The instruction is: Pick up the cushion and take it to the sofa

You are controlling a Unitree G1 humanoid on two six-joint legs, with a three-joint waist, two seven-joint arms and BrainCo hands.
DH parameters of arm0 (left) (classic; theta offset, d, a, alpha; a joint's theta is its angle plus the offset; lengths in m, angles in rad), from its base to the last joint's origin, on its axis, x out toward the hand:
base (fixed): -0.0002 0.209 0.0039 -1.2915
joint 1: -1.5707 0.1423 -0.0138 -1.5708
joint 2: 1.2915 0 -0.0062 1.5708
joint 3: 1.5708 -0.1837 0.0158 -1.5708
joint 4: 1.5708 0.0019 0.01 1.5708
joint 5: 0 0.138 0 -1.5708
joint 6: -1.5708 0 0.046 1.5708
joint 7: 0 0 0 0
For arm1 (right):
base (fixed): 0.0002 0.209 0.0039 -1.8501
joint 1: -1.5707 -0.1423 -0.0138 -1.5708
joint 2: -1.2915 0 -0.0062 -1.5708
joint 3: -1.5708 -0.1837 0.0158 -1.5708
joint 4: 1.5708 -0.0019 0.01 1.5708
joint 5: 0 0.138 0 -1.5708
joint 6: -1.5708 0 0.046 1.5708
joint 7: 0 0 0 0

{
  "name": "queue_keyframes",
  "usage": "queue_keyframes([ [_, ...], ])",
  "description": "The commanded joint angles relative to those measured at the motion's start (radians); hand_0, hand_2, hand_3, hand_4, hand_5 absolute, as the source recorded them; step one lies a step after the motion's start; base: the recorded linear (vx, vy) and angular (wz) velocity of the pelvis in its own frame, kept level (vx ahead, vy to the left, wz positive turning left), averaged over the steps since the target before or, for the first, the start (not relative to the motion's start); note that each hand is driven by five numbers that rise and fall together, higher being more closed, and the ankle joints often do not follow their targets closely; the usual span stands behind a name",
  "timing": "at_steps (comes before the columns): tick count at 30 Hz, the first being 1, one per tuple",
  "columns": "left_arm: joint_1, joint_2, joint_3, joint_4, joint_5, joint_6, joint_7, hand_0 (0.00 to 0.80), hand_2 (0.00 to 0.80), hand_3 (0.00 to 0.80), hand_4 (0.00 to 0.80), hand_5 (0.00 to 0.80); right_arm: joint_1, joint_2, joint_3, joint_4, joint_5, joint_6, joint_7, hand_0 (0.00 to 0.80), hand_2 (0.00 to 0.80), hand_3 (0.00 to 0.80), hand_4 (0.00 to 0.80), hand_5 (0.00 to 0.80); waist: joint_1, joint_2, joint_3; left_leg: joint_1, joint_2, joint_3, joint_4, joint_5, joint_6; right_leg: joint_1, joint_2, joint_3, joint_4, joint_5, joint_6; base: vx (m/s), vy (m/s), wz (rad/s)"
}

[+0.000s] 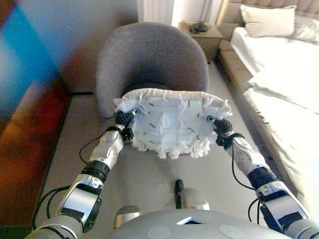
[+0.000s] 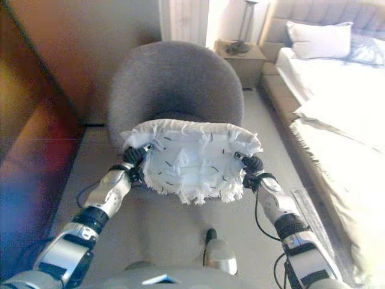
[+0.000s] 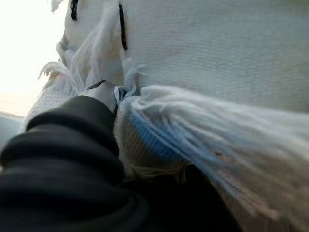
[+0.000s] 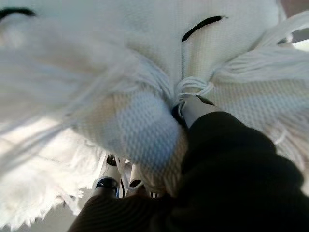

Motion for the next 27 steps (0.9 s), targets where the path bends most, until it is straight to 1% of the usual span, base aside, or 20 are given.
queue_keyframes([
  [1,-0.04,-0.007,0.025,-0.144,-0.016,-0.108,-0.004,0.8,0.8,0.8,0.8,0.8,-0.054,0.012,0.0,-0.136,-0.022,-0.037,0.081,0.8,0.8,0.8,0.8,0.8,-0.026,0.015,-0.113,-0.014,-0.023,0.028,0.289,0.177,0.038,-0.049,0.005,0.058,-0.034,0.033,0.054,0.419,-0.288,-0.23],
  [2,-0.041,-0.008,0.03,-0.147,-0.029,-0.117,0.006,0.8,0.8,0.8,0.8,0.8,-0.045,0.002,0.006,-0.154,-0.023,-0.031,0.09,0.8,0.8,0.8,0.8,0.8,-0.029,0.01,-0.11,-0.062,0.007,0.032,0.408,0.212,0.025,-0.016,0.018,0.063,-0.038,0.009,0.027,0.427,-0.296,-0.22],
  [3,-0.04,-0.011,0.035,-0.149,-0.032,-0.123,0.011,0.8,0.8,0.8,0.8,0.8,-0.036,-0.007,0.006,-0.16,-0.02,-0.034,0.1,0.8,0.8,0.8,0.8,0.8,-0.029,0.003,-0.109,-0.11,0.02,0.024,0.502,0.228,0.021,0.007,0.022,0.069,-0.043,-0.004,0.008,0.369,-0.242,-0.19],
  [4,-0.04,-0.014,0.039,-0.151,-0.033,-0.124,0.013,0.8,0.8,0.8,0.8,0.8,-0.03,-0.014,0.006,-0.161,-0.014,-0.039,0.105,0.8,0.8,0.8,0.8,0.8,-0.029,0.0,-0.108,-0.143,0.028,0.017,0.553,0.236,0.02,0.022,0.025,0.073,-0.046,-0.012,-0.004,0.335,-0.189,-0.28],
  [5,-0.041,-0.022,0.04,-0.156,-0.035,-0.124,0.018,0.8,0.8,0.8,0.8,0.8,-0.022,-0.018,0.004,-0.158,-0.002,-0.047,0.109,0.8,0.8,0.8,0.8,0.8,-0.027,-0.008,-0.104,-0.197,0.045,0.003,0.611,0.242,0.025,0.046,0.031,0.077,-0.046,-0.025,-0.022,0.26,-0.131,-0.28],
  [6,-0.04,-0.025,0.04,-0.159,-0.035,-0.123,0.019,0.8,0.8,0.8,0.8,0.8,-0.019,-0.018,0.003,-0.157,0.004,-0.051,0.109,0.8,0.8,0.8,0.8,0.8,-0.026,-0.01,-0.103,-0.215,0.05,-0.004,0.623,0.242,0.027,0.053,0.032,0.077,-0.048,-0.028,-0.027,0.301,-0.119,-0.19],
  [7,-0.038,-0.03,0.041,-0.168,-0.029,-0.114,0.014,0.8,0.8,0.8,0.8,0.8,-0.016,-0.011,0.007,-0.149,0.017,-0.063,0.103,0.8,0.8,0.8,0.8,0.8,-0.009,-0.019,-0.094,-0.272,0.045,-0.026,0.614,0.233,0.043,0.079,0.033,0.073,-0.051,-0.04,-0.034,0.269,-0.069,-0.1],
  [9,-0.031,-0.03,0.041,-0.176,-0.021,-0.104,0.006,0.8,0.8,0.8,0.8,0.8,-0.03,0.004,0.017,-0.133,0.02,-0.074,0.096,0.8,0.8,0.8,0.8,0.8,0.014,-0.025,-0.08,-0.293,0.029,-0.042,0.551,0.232,0.05,0.105,0.034,0.061,-0.054,-0.052,-0.034,0.294,-0.03,-0.09],
  [11,-0.026,-0.015,0.049,-0.171,-0.034,-0.096,-0.006,0.8,0.8,0.8,0.8,0.8,-0.061,0.027,0.035,-0.118,0.019,-0.057,0.078,0.8,0.8,0.8,0.8,0.8,0.038,-0.019,-0.073,-0.28,0.017,-0.047,0.373,0.256,0.049,0.128,0.037,0.041,-0.041,-0.075,-0.025,0.28,0.062,-0.13],
  [12,-0.026,-0.01,0.051,-0.165,-0.041,-0.094,-0.01,0.8,0.8,0.8,0.8,0.8,-0.071,0.031,0.041,-0.117,0.022,-0.048,0.069,0.8,0.8,0.8,0.8,0.8,0.046,-0.014,-0.071,-0.272,0.014,-0.053,0.294,0.271,0.045,0.137,0.039,0.037,-0.033,-0.086,-0.021,0.271,0.121,-0.11],
  [13,-0.031,-0.005,0.054,-0.159,-0.05,-0.088,-0.013,0.8,0.8,0.8,0.8,0.8,-0.079,0.038,0.049,-0.117,0.032,-0.038,0.059,0.8,0.8,0.8,0.8,0.8,0.057,-0.004,-0.071,-0.275,0.015,-0.071,0.194,0.294,0.035,0.153,0.043,0.037,-0.026,-0.101,-0.019,0.27,0.13,-0.16],
  [14,-0.037,-0.004,0.055,-0.148,-0.053,-0.087,-0.017,0.8,0.8,0.8,0.8,0.8,-0.083,0.045,0.055,-0.115,0.043,-0.032,0.052,0.8,0.8,0.8,0.8,0.8,0.067,0.001,-0.072,-0.281,0.014,-0.086,0.127,0.306,0.028,0.171,0.042,0.038,-0.026,-0.112,-0.015,0.276,0.135,-0.15],
  [16,-0.05,-0.008,0.053,-0.121,-0.043,-0.092,-0.023,0.8,0.8,0.8,0.8,0.8,-0.095,0.058,0.061,-0.1,0.054,-0.022,0.047,0.8,0.8,0.8,0.8,0.8,0.087,0.014,-0.085,-0.297,0.013,-0.118,0.0,0.327,0.012,0.214,0.042,0.043,-0.042,-0.128,-0.001,0.278,0.122,-0.2],
  [18,-0.059,-0.008,0.05,-0.099,-0.047,-0.102,-0.018,0.8,0.8,0.8,0.8,0.8,-0.108,0.068,0.07,-0.083,0.045,-0.019,0.047,0.8,0.8,0.8,0.8,0.8,0.101,0.022,-0.095,-0.297,0.012,-0.129,-0.083,0.33,0.005,0.259,0.031,0.047,-0.056,-0.145,0.014,0.263,0.119,-0.29],
  [20,-0.07,-0.002,0.055,-0.064,-0.057,-0.118,-0.026,0.8,0.8,0.8,0.8,0.8,-0.116,0.074,0.08,-0.078,0.016,-0.02,0.056,0.8,0.8,0.8,0.8,0.8,0.104,0.032,-0.108,-0.299,0.012,-0.107,-0.114,0.323,0.001,0.292,0.017,0.046,-0.059,-0.161,0.027,0.217,0.135,-0.37],
  [21,-0.077,0.001,0.057,-0.046,-0.062,-0.125,-0.035,0.8,0.8,0.8,0.8,0.8,-0.118,0.076,0.085,-0.085,0.002,-0.02,0.052,0.8,0.8,0.8,0.8,0.8,0.102,0.037,-0.113,-0.301,0.011,-0.087,-0.112,0.318,0.002,0.302,0.009,0.042,-0.058,-0.169,0.033,0.18,0.162,-0.75],
  [22,-0.089,0.005,0.059,-0.03,-0.067,-0.128,-0.044,0.8,0.8,0.8,0.8,0.8,-0.125,0.08,0.089,-0.087,-0.009,-0.025,0.047,0.8,0.8,0.8,0.8,0.8,0.098,0.043,-0.119,-0.299,0.01,-0.064,-0.114,0.308,0.009,0.308,-0.001,0.033,-0.055,-0.178,0.041,0.165,0.174,-0.92],
  [24,-0.098,0.01,0.055,-0.018,-0.069,-0.134,-0.05,0.8,0.8,0.8,0.8,0.8,-0.131,0.089,0.094,-0.089,-0.008,-0.034,0.038,0.8,0.8,0.8,0.8,0.8,0.099,0.047,-0.122,-0.289,-0.004,-0.068,-0.129,0.297,0.019,0.297,-0.017,0.021,-0.032,-0.167,0.056,0.116,0.15,-0.65],
  [26,-0.105,0.019,0.047,-0.025,-0.07,-0.133,-0.039,0.8,0.8,0.8,0.8,0.8,-0.132,0.096,0.095,-0.112,-0.003,-0.036,0.021,0.8,0.8,0.8,0.8,0.8,0.098,0.051,-0.117,-0.282,-0.029,-0.073,-0.118,0.272,0.042,0.273,-0.041,0.016,0.022,-0.152,0.075,0.087,0.161,-0.04],
  [27,-0.107,0.022,0.042,-0.034,-0.073,-0.131,-0.034,0.8,0.8,0.8,0.8,0.8,-0.128,0.102,0.096,-0.132,0.001,-0.039,0.002,0.8,0.8,0.8,0.8,0.8,0.1,0.049,-0.114,-0.285,-0.048,-0.071,-0.104,0.254,0.063,0.254,-0.06,0.011,0.069,-0.132,0.088,0.059,0.187,0.15],
])
